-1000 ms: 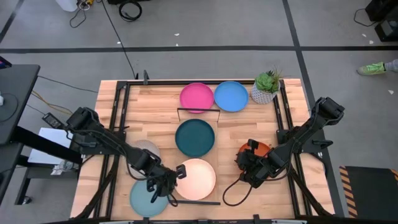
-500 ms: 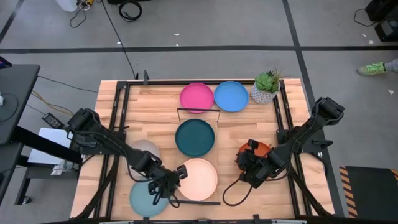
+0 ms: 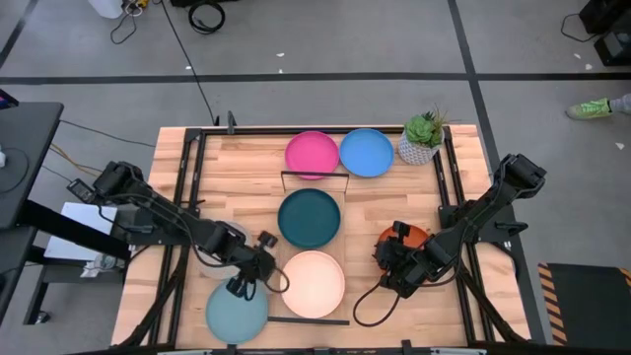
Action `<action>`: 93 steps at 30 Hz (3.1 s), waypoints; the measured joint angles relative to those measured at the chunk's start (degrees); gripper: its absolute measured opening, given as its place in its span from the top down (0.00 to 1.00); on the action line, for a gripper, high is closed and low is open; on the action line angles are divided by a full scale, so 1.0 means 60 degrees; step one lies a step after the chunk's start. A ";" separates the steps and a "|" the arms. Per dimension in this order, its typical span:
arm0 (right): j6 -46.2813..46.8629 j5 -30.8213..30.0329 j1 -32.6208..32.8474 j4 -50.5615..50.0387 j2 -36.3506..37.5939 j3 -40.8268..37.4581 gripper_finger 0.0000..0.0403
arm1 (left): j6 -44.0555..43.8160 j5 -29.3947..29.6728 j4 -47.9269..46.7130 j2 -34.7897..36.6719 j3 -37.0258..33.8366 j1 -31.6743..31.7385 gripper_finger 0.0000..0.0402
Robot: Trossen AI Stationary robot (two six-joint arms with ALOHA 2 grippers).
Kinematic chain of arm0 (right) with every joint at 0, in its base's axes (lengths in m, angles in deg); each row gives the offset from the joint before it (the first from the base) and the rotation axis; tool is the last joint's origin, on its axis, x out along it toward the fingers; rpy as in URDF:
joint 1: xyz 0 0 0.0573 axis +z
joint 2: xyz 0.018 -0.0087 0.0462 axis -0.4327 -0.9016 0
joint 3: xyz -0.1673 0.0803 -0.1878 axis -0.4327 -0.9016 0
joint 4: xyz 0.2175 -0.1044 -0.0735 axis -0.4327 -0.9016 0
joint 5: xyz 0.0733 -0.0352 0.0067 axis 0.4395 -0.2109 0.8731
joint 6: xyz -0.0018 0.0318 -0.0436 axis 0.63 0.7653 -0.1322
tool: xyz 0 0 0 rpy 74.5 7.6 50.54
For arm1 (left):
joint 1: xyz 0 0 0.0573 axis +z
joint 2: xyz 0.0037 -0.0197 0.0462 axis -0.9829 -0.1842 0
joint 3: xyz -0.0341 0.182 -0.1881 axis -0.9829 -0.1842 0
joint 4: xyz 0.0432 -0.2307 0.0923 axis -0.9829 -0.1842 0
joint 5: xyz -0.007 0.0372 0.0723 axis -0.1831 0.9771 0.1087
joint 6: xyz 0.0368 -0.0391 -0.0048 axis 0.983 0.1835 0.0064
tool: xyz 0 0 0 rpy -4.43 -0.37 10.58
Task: Place and stack plates onto a shelf
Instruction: Stack the gray plate on top of the white plate on the shelf
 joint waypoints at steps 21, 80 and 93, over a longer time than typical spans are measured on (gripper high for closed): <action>0.0025 0.0027 -0.0011 0.0007 0.0000 -0.0004 0.68 | -0.8465 0.0297 -0.0893 0.0018 -0.1336 0.0688 0.63; -0.1899 0.0212 -0.1621 0.0581 0.2781 -0.0038 0.68 | 0.5226 0.2280 -0.2798 0.1056 0.2158 -0.1300 0.94; -0.1504 0.0351 -0.1647 0.0933 0.2907 -0.0867 0.68 | 0.7907 0.0235 -0.0761 -0.0633 0.2147 -0.0929 0.95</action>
